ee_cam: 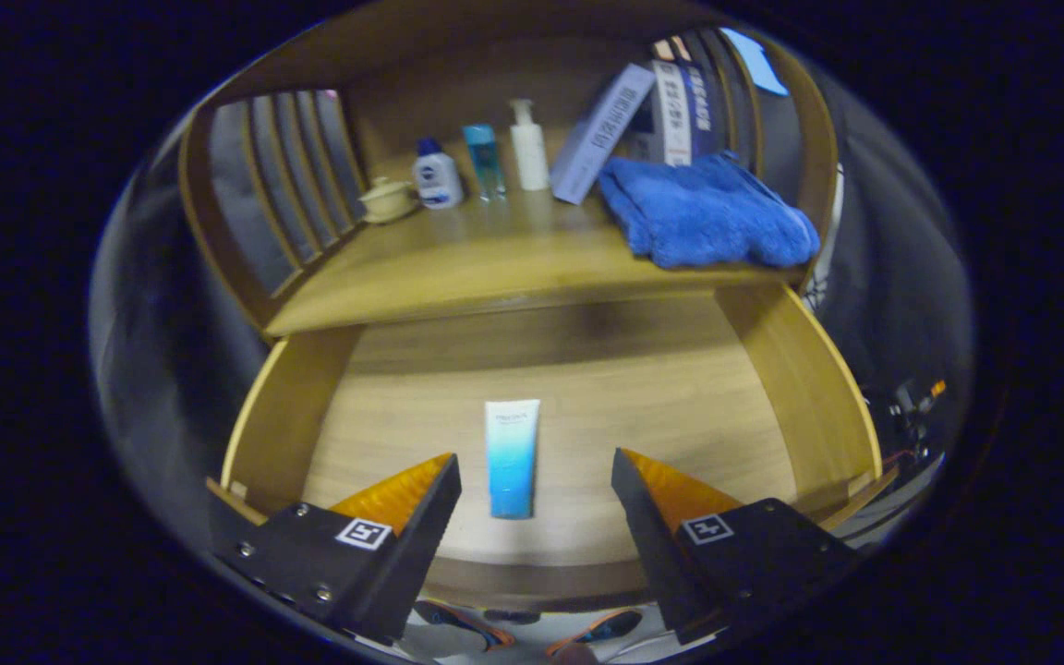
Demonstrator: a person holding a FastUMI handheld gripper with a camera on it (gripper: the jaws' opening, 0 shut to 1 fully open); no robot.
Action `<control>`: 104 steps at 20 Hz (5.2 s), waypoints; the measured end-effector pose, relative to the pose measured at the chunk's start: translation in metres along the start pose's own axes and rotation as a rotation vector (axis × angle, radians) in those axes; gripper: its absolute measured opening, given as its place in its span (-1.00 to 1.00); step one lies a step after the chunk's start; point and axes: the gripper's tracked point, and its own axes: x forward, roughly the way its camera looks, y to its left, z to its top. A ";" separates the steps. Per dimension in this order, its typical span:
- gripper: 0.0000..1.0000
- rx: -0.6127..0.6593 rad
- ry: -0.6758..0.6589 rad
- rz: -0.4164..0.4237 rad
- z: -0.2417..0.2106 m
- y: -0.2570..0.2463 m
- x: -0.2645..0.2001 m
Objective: Pull open the drawer, take out the items inside it, and place them on the countertop above the cabinet.
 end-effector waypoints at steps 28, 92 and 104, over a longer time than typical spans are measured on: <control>-0.15 -0.012 -0.001 0.140 0.018 0.053 0.033; -0.32 0.007 -0.425 0.039 0.218 0.076 0.028; 0.40 0.050 -0.490 -0.034 0.252 0.076 0.056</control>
